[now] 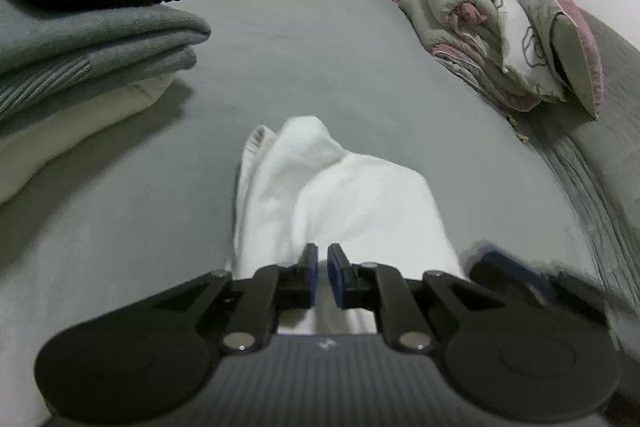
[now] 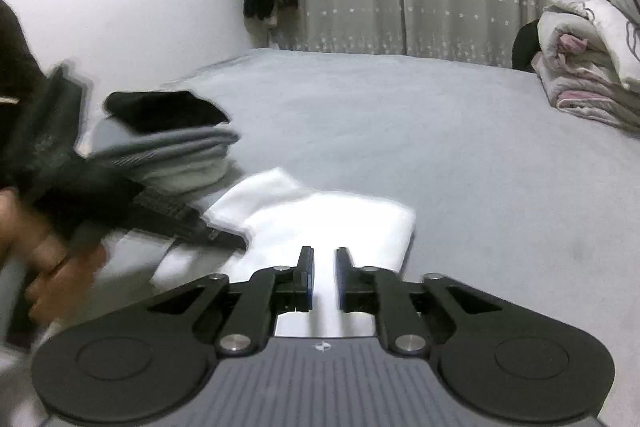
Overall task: Fold clothes
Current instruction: 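Open both tools to release the folded trousers, then move both open tools over the narrow folded trousers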
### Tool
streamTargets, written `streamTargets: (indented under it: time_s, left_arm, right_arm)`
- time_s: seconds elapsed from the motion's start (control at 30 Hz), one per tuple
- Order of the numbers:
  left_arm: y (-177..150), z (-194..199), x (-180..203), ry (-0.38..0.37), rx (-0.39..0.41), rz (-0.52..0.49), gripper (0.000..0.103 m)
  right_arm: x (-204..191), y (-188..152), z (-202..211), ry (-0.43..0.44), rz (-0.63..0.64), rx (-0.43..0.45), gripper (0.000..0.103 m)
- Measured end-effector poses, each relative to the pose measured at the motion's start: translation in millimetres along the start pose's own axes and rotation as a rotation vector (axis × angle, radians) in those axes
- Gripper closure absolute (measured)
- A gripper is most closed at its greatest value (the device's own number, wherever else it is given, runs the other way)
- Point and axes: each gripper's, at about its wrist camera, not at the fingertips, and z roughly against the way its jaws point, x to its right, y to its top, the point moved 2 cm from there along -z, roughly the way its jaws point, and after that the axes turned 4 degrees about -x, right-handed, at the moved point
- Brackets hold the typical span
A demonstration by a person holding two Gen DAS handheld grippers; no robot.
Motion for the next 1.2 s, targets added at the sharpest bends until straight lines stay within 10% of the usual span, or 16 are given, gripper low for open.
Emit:
streamTargets:
  time_s: [0.23, 0.63, 0.9, 1.0, 1.2]
  left_arm:
    - [-8, -1, 4, 0.013, -0.041, -0.038, 0.087]
    - [-8, -5, -5, 0.002, -0.069, -0.035, 0.089]
    - [1, 13, -22, -0.084, -0.058, 0.020, 0.084]
    - [9, 22, -25, -0.076, -0.003, 0.045, 0.067]
    - [20, 9, -31, 0.000, 0.030, 0.093, 0.065]
  right_arm:
    - [-3, 45, -87, 0.298, -0.027, -0.222, 0.083]
    - [-27, 59, -150, 0.236, 0.039, -0.226, 0.082]
    - [-8, 47, -92, 0.175, -0.111, -0.058, 0.067]
    - [5, 27, -50, 0.134, -0.104, -0.043, 0.067]
    - [36, -22, -9, -0.001, -0.201, -0.044, 0.067]
